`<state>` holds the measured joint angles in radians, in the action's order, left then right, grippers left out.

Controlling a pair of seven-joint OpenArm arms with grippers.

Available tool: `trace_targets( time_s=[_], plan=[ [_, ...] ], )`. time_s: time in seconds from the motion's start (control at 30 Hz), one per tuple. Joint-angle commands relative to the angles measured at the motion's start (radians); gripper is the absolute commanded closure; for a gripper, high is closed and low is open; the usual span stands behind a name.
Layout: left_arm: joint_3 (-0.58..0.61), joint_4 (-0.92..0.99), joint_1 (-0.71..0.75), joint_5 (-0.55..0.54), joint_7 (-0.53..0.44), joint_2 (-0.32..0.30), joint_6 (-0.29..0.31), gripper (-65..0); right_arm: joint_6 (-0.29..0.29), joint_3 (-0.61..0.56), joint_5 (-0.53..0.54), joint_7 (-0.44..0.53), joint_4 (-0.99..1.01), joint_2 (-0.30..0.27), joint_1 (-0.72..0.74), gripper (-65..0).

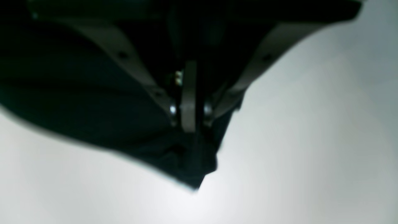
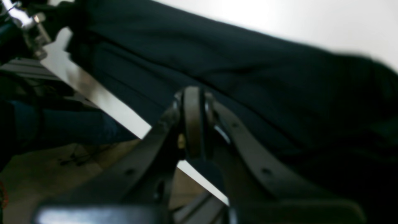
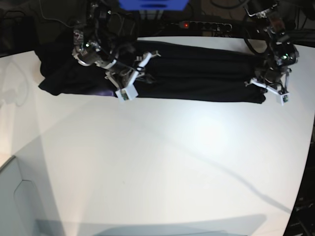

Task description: Fold the T-shirt properly

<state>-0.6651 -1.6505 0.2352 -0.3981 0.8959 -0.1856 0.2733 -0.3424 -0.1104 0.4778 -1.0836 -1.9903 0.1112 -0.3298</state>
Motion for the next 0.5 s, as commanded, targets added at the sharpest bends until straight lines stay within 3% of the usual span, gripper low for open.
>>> trace_targets(
  time_s=[0.0, 0.23, 0.47],
  plan=[
    [-0.018, -0.04, -0.001, -0.025, -0.016, -0.018, 0.001, -4.5, 0.003, -0.012, 0.02, 0.016, -0.027, 0.005, 0.005, 0.0],
    [-0.052, -0.086, 0.0, -0.1, -0.01, -0.019, 0.001, -31.5, 0.003, -0.024, 0.02, 0.016, -0.028, 0.003, 0.01, 0.0],
    [-0.091, -0.132, 0.051, -0.103, -0.01, -0.019, 0.002, -33.2, 0.003, -0.022, 0.02, 0.018, -0.03, 0.0, 0.011, 0.0]
  ],
)
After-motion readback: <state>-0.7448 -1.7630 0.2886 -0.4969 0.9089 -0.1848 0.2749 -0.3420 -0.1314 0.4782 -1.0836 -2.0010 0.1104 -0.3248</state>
